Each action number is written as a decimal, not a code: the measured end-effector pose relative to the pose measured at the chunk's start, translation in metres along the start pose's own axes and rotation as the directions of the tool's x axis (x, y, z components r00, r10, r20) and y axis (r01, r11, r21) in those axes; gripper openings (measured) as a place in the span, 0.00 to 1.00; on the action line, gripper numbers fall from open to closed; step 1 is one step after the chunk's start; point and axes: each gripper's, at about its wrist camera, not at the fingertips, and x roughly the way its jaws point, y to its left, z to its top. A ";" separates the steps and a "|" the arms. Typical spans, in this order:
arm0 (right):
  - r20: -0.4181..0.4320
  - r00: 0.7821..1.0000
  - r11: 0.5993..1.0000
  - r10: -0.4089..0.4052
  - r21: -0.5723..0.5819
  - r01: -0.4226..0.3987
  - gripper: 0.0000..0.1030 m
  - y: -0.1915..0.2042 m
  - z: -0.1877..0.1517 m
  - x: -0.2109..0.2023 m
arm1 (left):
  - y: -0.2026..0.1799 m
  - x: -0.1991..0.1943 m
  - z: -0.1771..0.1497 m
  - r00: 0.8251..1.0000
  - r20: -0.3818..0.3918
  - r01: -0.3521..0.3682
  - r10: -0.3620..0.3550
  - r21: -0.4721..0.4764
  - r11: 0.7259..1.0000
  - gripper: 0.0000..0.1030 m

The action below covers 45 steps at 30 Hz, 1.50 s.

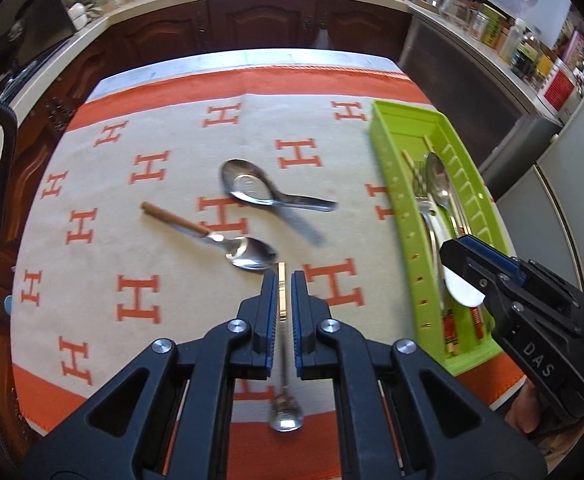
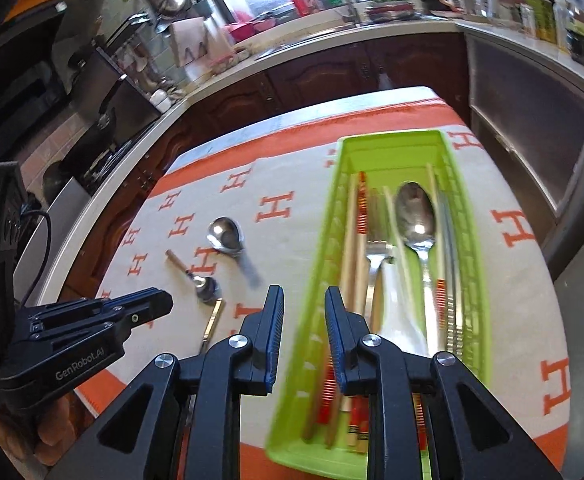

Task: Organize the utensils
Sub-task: 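Move the right tool to the wooden-handled spoon and grasp it, then lift the wooden-handled spoon and carry it over the green tray with the right tool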

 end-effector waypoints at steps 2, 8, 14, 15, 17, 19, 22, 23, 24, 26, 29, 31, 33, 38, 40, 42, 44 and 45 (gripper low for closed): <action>-0.010 1.000 0.999 0.021 -0.034 -0.021 0.21 0.020 0.002 0.004 | 0.013 -0.002 -0.002 1.000 0.010 -0.008 0.009 -0.018 1.000 0.04; -0.036 0.998 0.990 0.048 -0.134 -0.052 0.21 0.076 0.009 0.017 | 0.056 -0.008 -0.010 0.998 0.032 -0.043 0.045 -0.082 0.996 0.04; -0.063 0.997 0.971 0.050 -0.232 -0.064 0.25 0.129 0.019 0.041 | 0.105 -0.007 -0.014 0.996 0.046 -0.074 0.081 -0.144 0.987 0.04; -0.069 0.996 0.967 0.049 -0.245 -0.065 0.28 0.134 0.021 0.046 | 0.116 -0.007 -0.015 0.995 0.052 -0.081 0.090 -0.155 0.985 0.04; -0.084 0.996 0.959 0.042 -0.276 -0.064 0.31 0.147 0.022 0.057 | 0.130 -0.006 -0.016 0.993 0.057 -0.096 0.107 -0.168 0.981 0.04; -0.110 0.993 0.948 0.034 -0.311 -0.067 0.32 0.162 0.022 0.071 | 0.149 -0.003 -0.019 0.991 0.052 -0.111 0.123 -0.191 0.975 0.04; -0.153 0.988 0.936 0.018 -0.345 -0.070 0.32 0.176 0.021 0.094 | 0.176 0.006 -0.024 0.993 0.023 -0.110 0.118 -0.238 0.965 0.04; -0.163 0.987 0.931 0.012 -0.357 -0.070 0.32 0.179 0.020 0.101 | 0.185 0.010 -0.026 0.993 0.011 -0.113 0.120 -0.252 0.961 0.04; -0.173 0.985 0.926 0.002 -0.372 -0.067 0.32 0.185 0.020 0.111 | 0.193 0.014 -0.027 0.992 0.001 -0.118 0.123 -0.263 0.957 0.04; -0.187 0.982 0.913 -0.027 -0.404 -0.052 0.32 0.190 0.019 0.126 | 0.205 0.020 -0.029 0.992 -0.013 -0.125 0.126 -0.279 0.952 0.04; -0.205 0.977 0.901 -0.061 -0.433 -0.034 0.32 0.189 0.019 0.146 | 0.214 0.027 -0.033 0.992 -0.029 -0.128 0.125 -0.294 0.947 0.04; -0.215 0.973 0.892 -0.086 -0.452 -0.021 0.32 0.188 0.019 0.160 | 0.219 0.033 -0.034 0.992 -0.040 -0.128 0.122 -0.298 0.946 0.04; -0.226 0.969 0.881 -0.102 -0.473 -0.017 0.32 0.187 0.018 0.172 | 0.222 0.039 -0.034 0.992 -0.051 -0.126 0.116 -0.301 0.945 0.04; -0.234 0.965 0.864 -0.116 -0.504 -0.019 0.28 0.187 0.015 0.194 | 0.221 0.048 -0.031 0.992 -0.064 -0.120 0.106 -0.293 0.949 0.04; -0.231 0.967 0.862 -0.110 -0.507 -0.022 0.20 0.187 0.016 0.196 | 0.218 0.052 -0.029 0.993 -0.067 -0.117 0.102 -0.286 0.951 0.04; -0.228 0.968 0.864 -0.107 -0.503 -0.022 0.14 0.187 0.018 0.198 | 0.215 0.055 -0.027 0.992 -0.073 -0.117 0.100 -0.277 0.954 0.04; -0.223 0.969 0.868 -0.109 -0.496 -0.016 0.10 0.186 0.019 0.198 | 0.212 0.057 -0.025 0.992 -0.077 -0.113 0.096 -0.270 0.956 0.04; -0.221 0.969 0.872 -0.111 -0.490 -0.012 0.07 0.186 0.019 0.197 | 0.209 0.059 -0.024 0.993 -0.079 -0.110 0.092 -0.264 0.958 0.04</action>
